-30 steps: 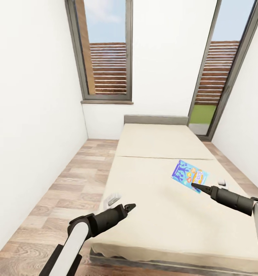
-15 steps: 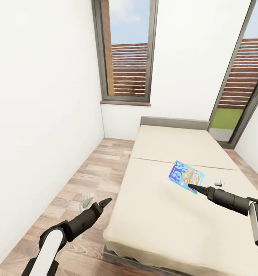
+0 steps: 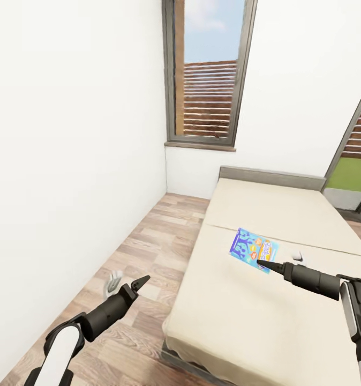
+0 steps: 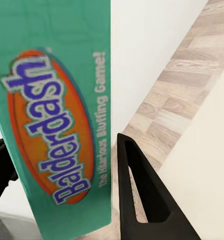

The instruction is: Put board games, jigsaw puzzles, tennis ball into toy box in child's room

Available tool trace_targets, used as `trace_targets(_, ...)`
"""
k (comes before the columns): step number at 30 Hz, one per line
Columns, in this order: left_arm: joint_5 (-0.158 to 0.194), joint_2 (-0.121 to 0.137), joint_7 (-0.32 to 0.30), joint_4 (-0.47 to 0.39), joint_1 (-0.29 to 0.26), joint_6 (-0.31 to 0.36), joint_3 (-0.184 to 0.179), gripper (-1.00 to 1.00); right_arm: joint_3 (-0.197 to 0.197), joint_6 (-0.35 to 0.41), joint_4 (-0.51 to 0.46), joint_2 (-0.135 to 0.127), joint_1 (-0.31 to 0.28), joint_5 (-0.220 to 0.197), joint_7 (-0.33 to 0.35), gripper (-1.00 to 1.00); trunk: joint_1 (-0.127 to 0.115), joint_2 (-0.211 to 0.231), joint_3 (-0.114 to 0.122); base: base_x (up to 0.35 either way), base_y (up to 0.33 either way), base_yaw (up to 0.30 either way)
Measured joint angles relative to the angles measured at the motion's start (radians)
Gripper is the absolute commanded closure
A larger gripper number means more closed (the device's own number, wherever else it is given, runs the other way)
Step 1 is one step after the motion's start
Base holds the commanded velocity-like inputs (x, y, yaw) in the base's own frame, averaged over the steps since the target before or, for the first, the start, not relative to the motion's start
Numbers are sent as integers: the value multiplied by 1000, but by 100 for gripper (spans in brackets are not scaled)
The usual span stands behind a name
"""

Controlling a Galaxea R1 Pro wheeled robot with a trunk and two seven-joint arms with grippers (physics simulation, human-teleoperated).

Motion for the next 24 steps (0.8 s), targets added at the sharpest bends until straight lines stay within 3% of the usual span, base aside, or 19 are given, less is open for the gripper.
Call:
trace_targets(5, 0, -1, 0, 0, -1, 1, -4, -100, -1, 4, 0, 0, 0, -2, 2, 100, -19, 35, 16, 0, 0, 87)
trace_targets(15, -2, 3, 15, 2, -6, 2, -53, -100, -1, 1, 0, 0, 0, 0, -1, 100, -58, 105, 47, 0, 0, 22)
trace_targets(24, -3, 2, 27, 6, -7, 1, -63, -100, 0, 0, 1, 1, 0, 1, -18, 100, -92, 168, 75, 0, 0, 3)
